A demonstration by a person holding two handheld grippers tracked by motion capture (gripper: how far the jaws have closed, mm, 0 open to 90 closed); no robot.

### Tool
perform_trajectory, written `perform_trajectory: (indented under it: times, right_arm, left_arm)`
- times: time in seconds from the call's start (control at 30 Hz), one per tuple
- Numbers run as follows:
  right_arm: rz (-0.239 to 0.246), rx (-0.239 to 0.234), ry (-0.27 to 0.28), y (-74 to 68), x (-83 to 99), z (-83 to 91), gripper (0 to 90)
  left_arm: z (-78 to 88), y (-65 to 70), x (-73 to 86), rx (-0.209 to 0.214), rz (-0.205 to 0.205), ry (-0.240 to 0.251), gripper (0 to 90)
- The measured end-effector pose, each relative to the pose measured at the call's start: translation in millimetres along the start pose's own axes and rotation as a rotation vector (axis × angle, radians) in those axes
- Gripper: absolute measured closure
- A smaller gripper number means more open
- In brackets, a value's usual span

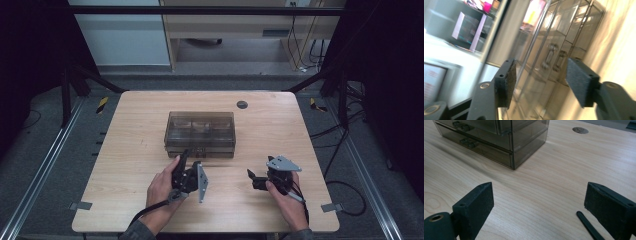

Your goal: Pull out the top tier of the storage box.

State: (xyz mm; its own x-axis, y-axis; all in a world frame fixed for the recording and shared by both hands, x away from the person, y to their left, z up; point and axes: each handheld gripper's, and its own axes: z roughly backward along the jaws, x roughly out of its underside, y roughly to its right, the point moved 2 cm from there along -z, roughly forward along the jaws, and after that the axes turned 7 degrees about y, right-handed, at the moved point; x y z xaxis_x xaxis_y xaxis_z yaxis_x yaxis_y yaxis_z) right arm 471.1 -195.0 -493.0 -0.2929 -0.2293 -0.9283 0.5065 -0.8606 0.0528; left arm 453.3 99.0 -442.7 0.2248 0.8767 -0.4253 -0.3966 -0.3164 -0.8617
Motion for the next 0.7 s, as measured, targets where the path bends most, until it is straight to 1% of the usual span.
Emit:
perform_trajectory:
  times: [0.07,0.17,0.2,0.23,0.3,0.37,0.47,0.53,0.57,0.63,0.7]
  right_arm:
    - [0.021,-0.014,-0.026,-0.8,-6.6,-0.2,9.8]
    - [0.051,-0.035,-0.071,-1.8,-14.8,-1.7,10.1]
    - [0.057,-0.041,-0.081,-2.2,-17.4,-2.1,10.2]
    - [0.058,-0.049,-0.093,-2.2,-20.4,-2.8,10.4]
    - [0.071,-0.065,-0.116,-2.6,-24.6,-4.5,10.4]
    - [0.086,-0.073,-0.139,-3.1,-28.4,-6.6,10.5]
    - [0.118,-0.096,-0.17,-3.5,-34.6,-11.7,10.5]
    - [0.143,-0.11,-0.19,-4.9,-38.4,-14.8,10.5]
    - [0.159,-0.118,-0.203,-5.9,-40.6,-16.7,10.7]
    - [0.171,-0.135,-0.216,-7.3,-43.6,-19.0,12.2]
    - [0.187,-0.15,-0.235,-9.3,-46.7,-21.2,13.6]
  left_arm:
    - [2.8,-11.3,10.6,0.051,0.061,0.004,34.8]
    - [7.8,-28.3,28.6,0.1,0.132,0.018,31.8]
    - [8.9,-34.5,36.3,0.123,0.162,0.024,30.8]
    - [9.5,-39.2,42.3,0.145,0.183,0.024,28.8]
    - [10.2,-46.7,52.7,0.183,0.205,0.028,27.4]
    - [10.5,-53.7,63.5,0.203,0.234,0.029,25.7]
    - [8.9,-62.1,79.0,0.241,0.257,0.028,23.5]
    - [6.7,-67.0,89.9,0.267,0.274,0.036,23.3]
    - [6.3,-68.0,93.1,0.279,0.285,0.034,23.1]
    - [4.6,-70.4,99.4,0.297,0.307,0.041,22.9]
    - [2.4,-72.9,103.3,0.336,0.327,0.051,22.2]
